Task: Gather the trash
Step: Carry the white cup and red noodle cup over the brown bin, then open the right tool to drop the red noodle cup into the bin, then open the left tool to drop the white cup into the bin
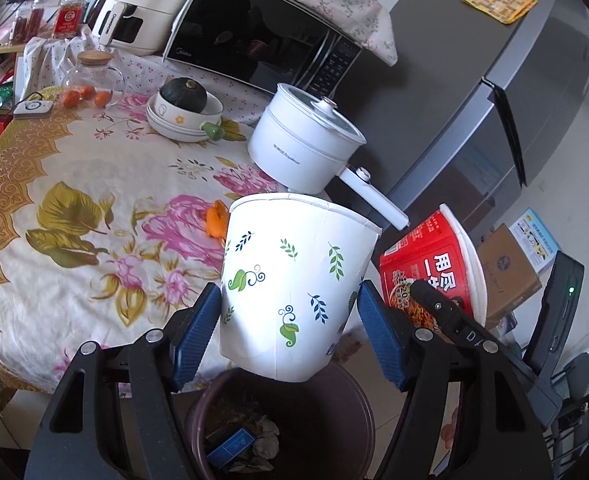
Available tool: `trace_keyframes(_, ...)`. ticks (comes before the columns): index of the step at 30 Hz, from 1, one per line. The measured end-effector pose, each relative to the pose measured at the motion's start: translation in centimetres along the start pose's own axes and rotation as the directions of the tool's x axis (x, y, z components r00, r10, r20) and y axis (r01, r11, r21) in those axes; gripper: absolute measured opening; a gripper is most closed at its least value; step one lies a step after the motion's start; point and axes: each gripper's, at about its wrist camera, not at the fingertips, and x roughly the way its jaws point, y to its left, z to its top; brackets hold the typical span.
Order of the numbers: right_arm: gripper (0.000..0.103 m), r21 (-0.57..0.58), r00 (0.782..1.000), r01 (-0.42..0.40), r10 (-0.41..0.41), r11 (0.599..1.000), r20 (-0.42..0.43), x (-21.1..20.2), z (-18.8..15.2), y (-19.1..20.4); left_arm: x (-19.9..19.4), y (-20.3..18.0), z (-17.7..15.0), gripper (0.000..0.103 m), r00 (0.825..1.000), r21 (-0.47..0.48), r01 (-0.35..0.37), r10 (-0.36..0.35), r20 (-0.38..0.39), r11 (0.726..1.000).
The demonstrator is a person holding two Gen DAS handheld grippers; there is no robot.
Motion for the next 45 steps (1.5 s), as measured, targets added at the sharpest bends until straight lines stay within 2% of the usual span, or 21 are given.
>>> trace_keyframes(11,0.069,0.043,0.993,0.056,-0.051,0.998,-0.105,-1.4,-6.3,-4.3,0.7,-2.2,-4.0,0.069,0.995,0.049,0.008,-0.003,-0.101,0.999)
trace_keyframes(14,0.073,0.064,0.992,0.064,-0.056,0.996,-0.117,-2.0,-7.4,-5.3,1.1,-3.0,-5.1,0.069,0.992,0.072,0.008,0.001,-0.127,0.997)
trace_keyframes(28,0.090,0.110,0.988,0.143,-0.136,0.984,-0.072,-3.4,-7.9,-8.6,2.5,-5.5,-7.0,0.069,0.981,0.138,0.020,0.007,-0.195,0.990)
trace_keyframes(37,0.094,0.130,0.981,0.188,-0.178,0.974,-0.080,-2.8,-8.0,-9.8,4.5,-5.9,-8.2,0.072,0.961,0.163,0.007,0.038,-0.275,0.987)
trace_keyframes(45,0.096,0.117,0.977,0.195,-0.182,0.974,-0.113,-1.7,-8.2,-9.7,5.6,-5.1,-8.4,0.075,0.954,0.149,-0.011,0.056,-0.296,0.989)
